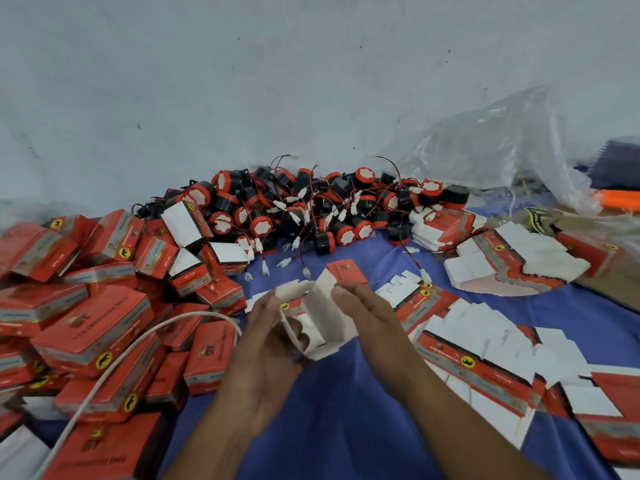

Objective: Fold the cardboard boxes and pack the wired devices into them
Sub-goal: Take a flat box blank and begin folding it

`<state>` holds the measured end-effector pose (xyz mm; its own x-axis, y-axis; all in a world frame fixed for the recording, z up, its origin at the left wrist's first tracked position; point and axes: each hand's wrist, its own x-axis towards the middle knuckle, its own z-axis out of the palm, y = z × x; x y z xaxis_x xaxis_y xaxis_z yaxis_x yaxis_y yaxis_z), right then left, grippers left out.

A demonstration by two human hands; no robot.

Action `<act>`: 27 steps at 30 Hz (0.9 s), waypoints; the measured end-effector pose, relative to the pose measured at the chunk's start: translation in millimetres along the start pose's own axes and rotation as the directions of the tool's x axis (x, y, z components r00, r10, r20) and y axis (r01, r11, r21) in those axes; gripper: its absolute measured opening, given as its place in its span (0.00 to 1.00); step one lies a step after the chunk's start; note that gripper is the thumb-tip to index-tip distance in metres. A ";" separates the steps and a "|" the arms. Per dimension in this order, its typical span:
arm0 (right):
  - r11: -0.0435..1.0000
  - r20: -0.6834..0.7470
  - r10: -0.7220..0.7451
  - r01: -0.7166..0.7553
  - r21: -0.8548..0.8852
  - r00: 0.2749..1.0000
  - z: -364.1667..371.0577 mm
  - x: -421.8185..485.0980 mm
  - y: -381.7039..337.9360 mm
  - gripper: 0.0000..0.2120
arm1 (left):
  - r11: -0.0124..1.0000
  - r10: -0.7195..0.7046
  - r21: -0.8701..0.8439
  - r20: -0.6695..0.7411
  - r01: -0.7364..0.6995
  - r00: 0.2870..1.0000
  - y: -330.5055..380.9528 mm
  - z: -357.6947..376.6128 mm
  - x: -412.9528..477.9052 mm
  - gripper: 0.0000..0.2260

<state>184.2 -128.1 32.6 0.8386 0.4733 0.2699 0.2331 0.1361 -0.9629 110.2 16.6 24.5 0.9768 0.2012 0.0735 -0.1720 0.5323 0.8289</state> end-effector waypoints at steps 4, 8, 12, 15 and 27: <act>1.000 0.073 0.004 -0.004 0.000 0.997 5.3 -5.5 4.1 0.09 | 0.999 -0.015 0.039 0.009 0.015 1.000 -4.1 1.1 -0.7 0.28; 0.999 0.245 0.053 -0.052 -0.011 0.968 3.0 -5.5 4.1 0.18 | 0.998 -0.061 0.003 -0.047 0.062 0.997 -5.8 -5.5 -1.7 0.27; 0.999 0.206 0.032 -0.034 0.005 0.978 8.5 0.2 4.0 0.29 | 0.985 -0.054 -0.167 -0.063 0.043 0.997 -2.3 2.6 -2.2 0.31; 0.994 0.045 0.084 -0.087 0.071 0.995 16.6 8.1 2.4 0.30 | 0.972 0.049 -0.229 -0.050 -0.059 0.998 8.2 2.6 -1.8 0.25; 0.864 0.061 0.359 -0.356 0.355 0.931 16.4 -6.0 4.6 0.36 | 0.993 -0.067 -0.102 -0.159 0.051 0.985 4.5 5.5 -5.9 0.26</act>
<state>172.2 -116.1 26.6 0.8349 0.5424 -0.0940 -0.2719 0.2579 -0.9271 104.4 13.2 30.8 0.9534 0.2934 -0.0708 -0.1345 0.6230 0.7706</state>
